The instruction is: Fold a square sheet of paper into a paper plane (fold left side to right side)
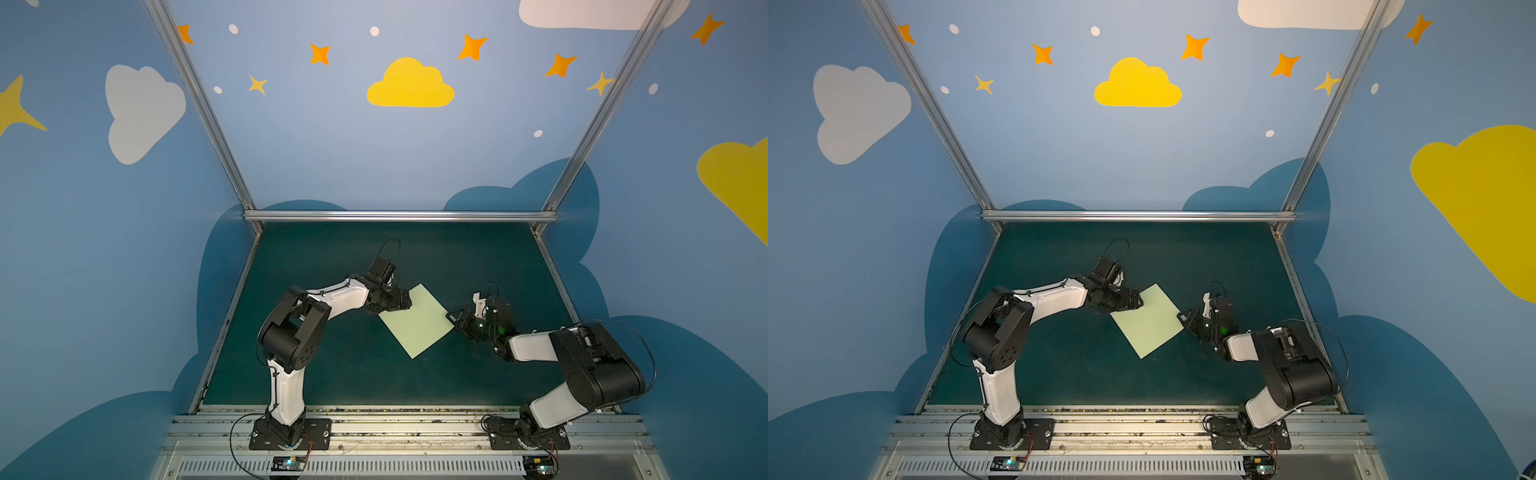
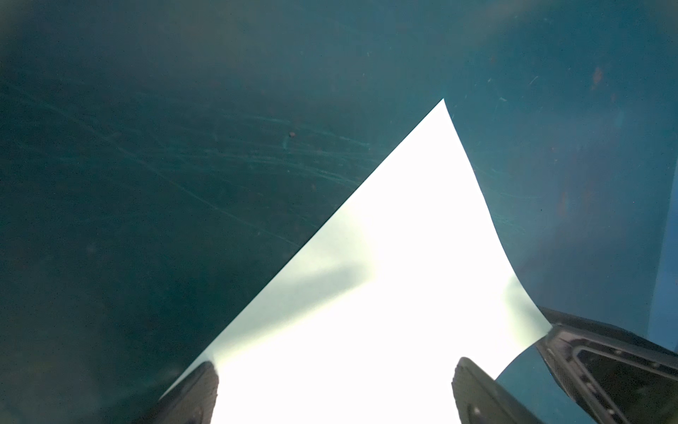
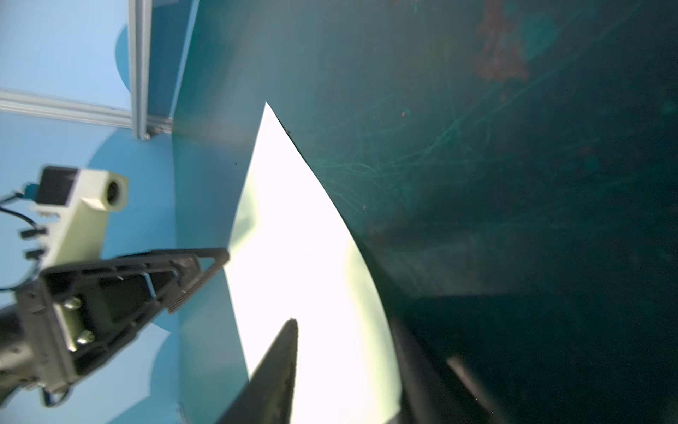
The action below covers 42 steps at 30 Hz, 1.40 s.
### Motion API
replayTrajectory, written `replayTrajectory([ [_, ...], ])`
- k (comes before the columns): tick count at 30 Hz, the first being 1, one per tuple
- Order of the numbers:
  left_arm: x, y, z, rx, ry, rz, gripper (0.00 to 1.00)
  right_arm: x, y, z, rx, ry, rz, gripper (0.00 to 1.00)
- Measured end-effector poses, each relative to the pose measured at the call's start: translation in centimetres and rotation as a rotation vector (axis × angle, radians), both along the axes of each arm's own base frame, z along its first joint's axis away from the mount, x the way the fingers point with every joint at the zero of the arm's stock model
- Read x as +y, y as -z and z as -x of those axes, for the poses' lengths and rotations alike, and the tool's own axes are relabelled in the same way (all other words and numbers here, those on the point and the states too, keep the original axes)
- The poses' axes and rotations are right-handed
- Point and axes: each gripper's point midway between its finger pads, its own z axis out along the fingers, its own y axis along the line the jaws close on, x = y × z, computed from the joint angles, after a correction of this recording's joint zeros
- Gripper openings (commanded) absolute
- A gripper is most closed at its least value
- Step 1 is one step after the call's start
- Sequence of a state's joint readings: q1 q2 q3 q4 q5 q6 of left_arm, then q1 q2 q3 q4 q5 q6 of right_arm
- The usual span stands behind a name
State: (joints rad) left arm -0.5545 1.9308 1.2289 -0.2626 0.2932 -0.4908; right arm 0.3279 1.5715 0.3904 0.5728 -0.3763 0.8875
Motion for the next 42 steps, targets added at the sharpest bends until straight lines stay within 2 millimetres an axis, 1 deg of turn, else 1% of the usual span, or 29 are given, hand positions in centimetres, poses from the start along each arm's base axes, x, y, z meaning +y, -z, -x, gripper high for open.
replayTrajectory([
  [4, 0.0, -0.1, 0.1, -0.004, -0.001, 0.008, 1.00, -0.1, 0.7, 0.5, 0.041, -0.009, 0.023, 0.08],
  [6, 0.0, -0.1, 0.1, -0.006, -0.002, 0.015, 1.00, -0.2, 0.9, 0.7, 0.072, -0.014, 0.040, 0.00],
  [11, 0.0, -0.3, 0.2, -0.016, -0.009, 0.037, 1.00, -0.3, 0.4, 1.0, 0.136, -0.051, 0.124, 0.00],
  [13, 0.0, -0.4, 0.4, -0.018, -0.010, 0.051, 1.00, -0.4, -0.7, 0.6, 0.151, -0.080, 0.182, 0.00],
  [16, 0.1, -0.5, 1.0, -0.007, -0.014, 0.065, 1.00, -0.3, -3.5, -0.6, 0.120, -0.119, 0.241, 0.00],
  [18, 0.4, -0.6, 1.5, 0.002, -0.024, 0.066, 1.00, -0.3, -5.9, -1.5, 0.083, -0.145, 0.280, 0.00],
  [21, 1.0, -1.5, 1.9, 0.001, -0.037, 0.068, 1.00, -0.2, -9.3, -2.4, 0.036, -0.192, 0.334, 0.00],
  [23, 1.5, -2.7, 1.9, -0.012, -0.049, 0.072, 1.00, -0.1, -11.2, -2.8, 0.013, -0.226, 0.360, 0.00],
  [25, 2.1, -4.4, 1.7, -0.045, -0.062, 0.084, 1.00, 0.0, -13.2, -2.8, -0.012, -0.270, 0.388, 0.00],
  [30, 3.2, -8.8, 1.0, -0.152, -0.076, 0.126, 1.00, 1.4, -19.2, -3.2, -0.109, -0.405, 0.449, 0.00],
  [33, 3.4, -10.0, 0.8, -0.194, -0.065, 0.146, 1.00, 2.5, -22.4, -2.8, -0.169, -0.483, 0.468, 0.00],
  [36, 3.4, -10.6, 1.0, -0.226, -0.044, 0.169, 1.00, 3.7, -25.3, -1.7, -0.220, -0.553, 0.466, 0.00],
  [39, 3.3, -11.1, 1.2, -0.259, -0.022, 0.196, 1.00, 4.8, -27.6, -0.3, -0.262, -0.608, 0.454, 0.00],
  [42, 3.1, -12.0, 1.4, -0.304, 0.000, 0.236, 1.00, 5.7, -29.5, 1.0, -0.291, -0.656, 0.425, 0.00],
])
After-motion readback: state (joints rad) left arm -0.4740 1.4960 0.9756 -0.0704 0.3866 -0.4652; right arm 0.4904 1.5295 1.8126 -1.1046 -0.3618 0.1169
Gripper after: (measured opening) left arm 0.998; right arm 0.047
